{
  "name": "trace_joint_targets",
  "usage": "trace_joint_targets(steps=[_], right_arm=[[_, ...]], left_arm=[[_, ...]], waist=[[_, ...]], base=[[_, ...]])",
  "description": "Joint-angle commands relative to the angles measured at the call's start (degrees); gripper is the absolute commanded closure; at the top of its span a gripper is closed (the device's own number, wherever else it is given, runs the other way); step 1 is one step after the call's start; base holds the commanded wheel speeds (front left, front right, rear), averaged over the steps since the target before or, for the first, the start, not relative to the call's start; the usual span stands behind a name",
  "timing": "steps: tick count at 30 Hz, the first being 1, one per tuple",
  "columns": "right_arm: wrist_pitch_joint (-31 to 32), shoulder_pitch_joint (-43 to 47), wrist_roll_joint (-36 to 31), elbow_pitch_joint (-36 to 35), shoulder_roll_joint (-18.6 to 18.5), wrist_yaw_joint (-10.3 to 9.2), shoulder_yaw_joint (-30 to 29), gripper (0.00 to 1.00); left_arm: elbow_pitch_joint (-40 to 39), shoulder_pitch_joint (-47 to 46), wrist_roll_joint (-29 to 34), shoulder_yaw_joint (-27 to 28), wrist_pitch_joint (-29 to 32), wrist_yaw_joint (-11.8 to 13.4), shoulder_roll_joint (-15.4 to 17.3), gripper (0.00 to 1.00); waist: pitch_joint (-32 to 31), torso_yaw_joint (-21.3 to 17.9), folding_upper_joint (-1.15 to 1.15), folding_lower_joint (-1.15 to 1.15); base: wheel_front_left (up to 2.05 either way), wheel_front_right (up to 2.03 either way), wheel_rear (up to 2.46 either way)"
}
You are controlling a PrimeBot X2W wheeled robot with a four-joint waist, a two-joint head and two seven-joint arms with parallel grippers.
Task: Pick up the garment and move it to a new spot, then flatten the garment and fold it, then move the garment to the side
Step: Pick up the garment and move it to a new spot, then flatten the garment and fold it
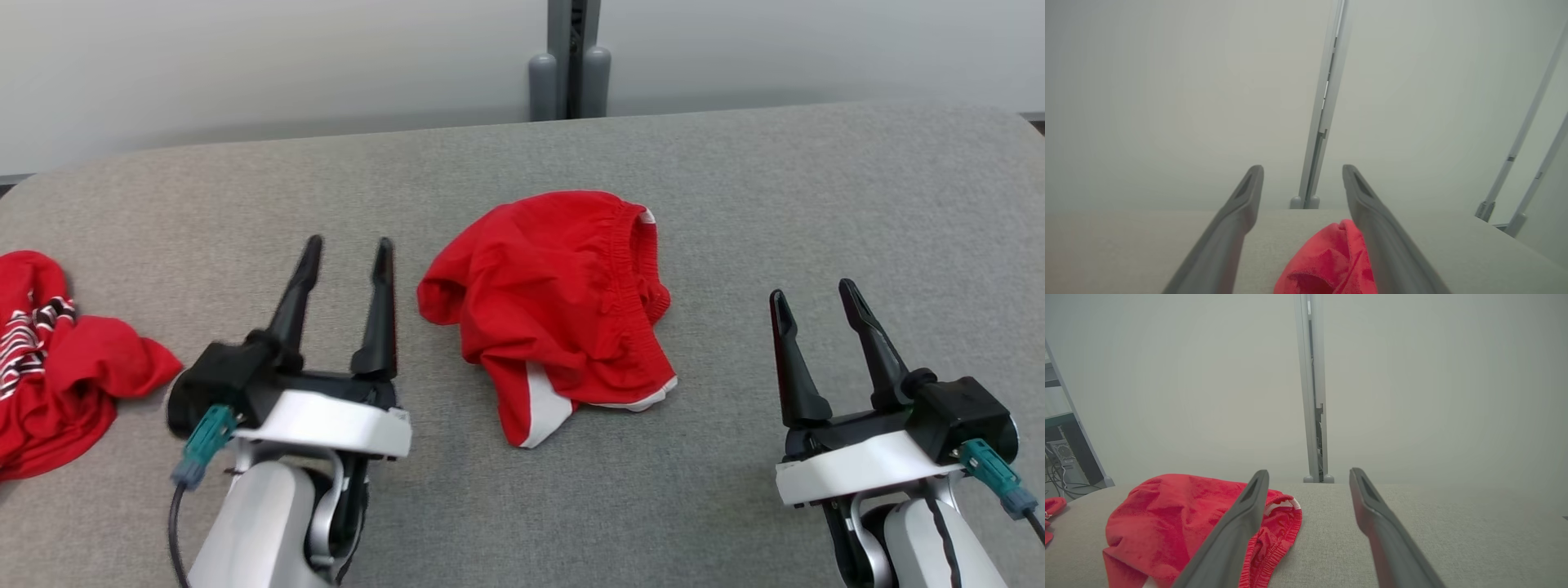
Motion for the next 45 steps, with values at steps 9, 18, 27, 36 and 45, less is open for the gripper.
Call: trace_joint_targets(steps=[9, 18, 27, 36, 45], right_arm=[[-0.29, 4.33, -1.32, 1.06, -0.33, 0.01, -2.88, 0.00], [-0.29, 9.44, -2.25, 2.27, -0.32, 0.01, -3.75, 0.00], [-0.29, 11.42, -2.70, 2.69, -0.32, 0.01, -3.06, 0.00], [-0.29, 11.17, -1.88, 3.11, -0.31, 0.01, -2.18, 0.00], [-0.29, 10.84, -1.60, 3.23, -0.31, 0.01, -2.02, 0.00]], left_arm=[[-4.71, 10.97, 6.41, 5.42, -0.22, 3.33, 0.00, 0.00], [-5.12, 18.66, 7.62, 8.58, -0.22, 3.80, -0.01, 0.00], [-5.22, 22.27, 8.62, 9.05, -0.23, 3.59, -0.01, 0.00], [-5.72, 21.83, 9.08, 8.56, -0.23, 3.26, -0.01, 0.00], [-5.39, 21.51, 9.41, 8.10, -0.23, 3.38, -0.01, 0.00]], waist=[[-4.73, 3.89, 0.00, 0.00], [-8.00, 5.29, 0.00, 0.00], [-9.07, 5.47, 0.00, 0.00], [-9.11, 5.06, 0.00, 0.00], [-8.97, 4.65, 0.00, 0.00]], base=[[0.00, 0.00, 0.00], [0.00, 0.00, 0.00], [0.00, 0.00, 0.00], [0.00, 0.00, 0.00], [0.00, 0.00, 0.00]])
